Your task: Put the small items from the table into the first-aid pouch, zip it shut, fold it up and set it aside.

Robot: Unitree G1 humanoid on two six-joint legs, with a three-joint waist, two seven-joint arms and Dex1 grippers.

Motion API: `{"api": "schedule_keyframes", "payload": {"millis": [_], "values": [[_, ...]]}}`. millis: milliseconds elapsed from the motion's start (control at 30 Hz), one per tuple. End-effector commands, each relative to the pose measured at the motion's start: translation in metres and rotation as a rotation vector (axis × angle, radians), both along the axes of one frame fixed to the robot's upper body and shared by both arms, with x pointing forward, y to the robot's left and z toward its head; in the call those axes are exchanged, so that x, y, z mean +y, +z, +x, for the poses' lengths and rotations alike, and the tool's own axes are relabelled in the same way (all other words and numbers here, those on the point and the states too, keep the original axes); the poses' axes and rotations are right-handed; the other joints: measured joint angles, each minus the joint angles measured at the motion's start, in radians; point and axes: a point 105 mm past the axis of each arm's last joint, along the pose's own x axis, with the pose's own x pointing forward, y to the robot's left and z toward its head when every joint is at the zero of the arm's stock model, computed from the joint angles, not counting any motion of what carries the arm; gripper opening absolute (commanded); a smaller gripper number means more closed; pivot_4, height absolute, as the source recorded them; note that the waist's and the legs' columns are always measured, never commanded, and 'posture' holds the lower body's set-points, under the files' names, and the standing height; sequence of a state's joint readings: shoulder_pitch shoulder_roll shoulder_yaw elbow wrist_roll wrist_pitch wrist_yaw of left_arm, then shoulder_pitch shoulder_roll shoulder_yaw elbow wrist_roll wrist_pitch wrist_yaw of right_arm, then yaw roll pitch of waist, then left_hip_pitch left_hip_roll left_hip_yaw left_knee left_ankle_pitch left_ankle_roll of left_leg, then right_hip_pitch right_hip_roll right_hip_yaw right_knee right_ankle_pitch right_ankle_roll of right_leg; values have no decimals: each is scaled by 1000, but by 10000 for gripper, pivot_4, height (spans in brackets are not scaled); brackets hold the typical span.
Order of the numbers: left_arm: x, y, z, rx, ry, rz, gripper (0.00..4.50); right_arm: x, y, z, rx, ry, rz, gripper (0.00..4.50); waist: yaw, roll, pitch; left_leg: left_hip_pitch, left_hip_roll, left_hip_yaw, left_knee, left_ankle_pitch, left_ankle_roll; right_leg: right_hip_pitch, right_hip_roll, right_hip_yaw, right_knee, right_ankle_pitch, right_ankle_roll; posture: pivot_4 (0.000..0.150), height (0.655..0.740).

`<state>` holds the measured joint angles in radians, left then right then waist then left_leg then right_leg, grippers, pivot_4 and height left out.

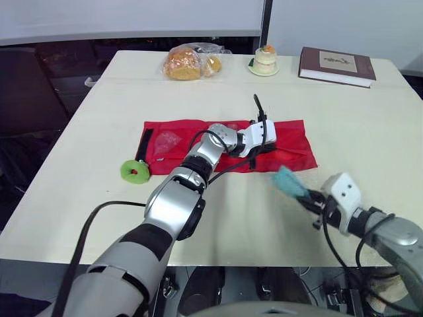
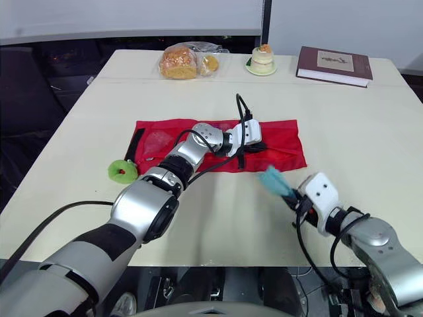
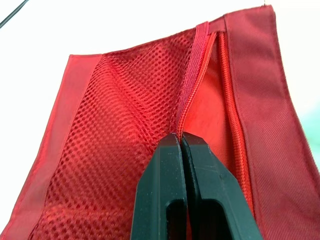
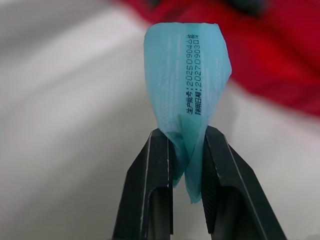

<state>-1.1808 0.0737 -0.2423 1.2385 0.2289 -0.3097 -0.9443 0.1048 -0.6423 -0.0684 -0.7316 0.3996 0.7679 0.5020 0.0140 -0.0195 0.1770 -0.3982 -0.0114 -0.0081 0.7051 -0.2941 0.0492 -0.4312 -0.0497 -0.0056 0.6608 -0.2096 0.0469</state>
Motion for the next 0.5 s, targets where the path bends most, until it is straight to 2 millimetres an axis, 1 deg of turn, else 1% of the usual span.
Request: {"api": "schedule_keyframes", "payload": {"millis": [33,100,200,233,367,500], "values": [[-9,20,1,-45,-24,-35,0,-12,4,13,-11,-116,-23,1751,0,0,0,0,0,0,0,0,0,0,0,0,0,0,0,1500,7289],[-11,22,0,-46,-33,-41,0,-13,-3,18,22,-136,-40,1654,0,0,0,0,0,0,0,0,0,0,0,0,0,0,0,1500,7289],[-13,24,-1,-49,-40,-51,0,-10,-6,27,48,-155,-31,1629,0,0,0,0,-1,0,0,0,0,0,-1,0,0,0,0,1500,7289],[-13,25,-1,-49,-40,-53,0,-9,-6,29,51,-158,-29,1629,0,0,0,0,-1,0,0,0,0,0,-1,0,0,0,0,1500,7289],[-19,25,-5,-46,-69,-66,0,-7,-7,47,55,-220,-12,1629,-1,0,0,0,-1,0,0,0,0,0,-1,0,0,0,0,1500,7289],[-26,27,-11,-39,-100,-98,0,-4,0,66,50,-301,62,1629,-1,0,0,0,-1,0,0,0,0,0,-1,0,0,0,0,1500,7289]]}}
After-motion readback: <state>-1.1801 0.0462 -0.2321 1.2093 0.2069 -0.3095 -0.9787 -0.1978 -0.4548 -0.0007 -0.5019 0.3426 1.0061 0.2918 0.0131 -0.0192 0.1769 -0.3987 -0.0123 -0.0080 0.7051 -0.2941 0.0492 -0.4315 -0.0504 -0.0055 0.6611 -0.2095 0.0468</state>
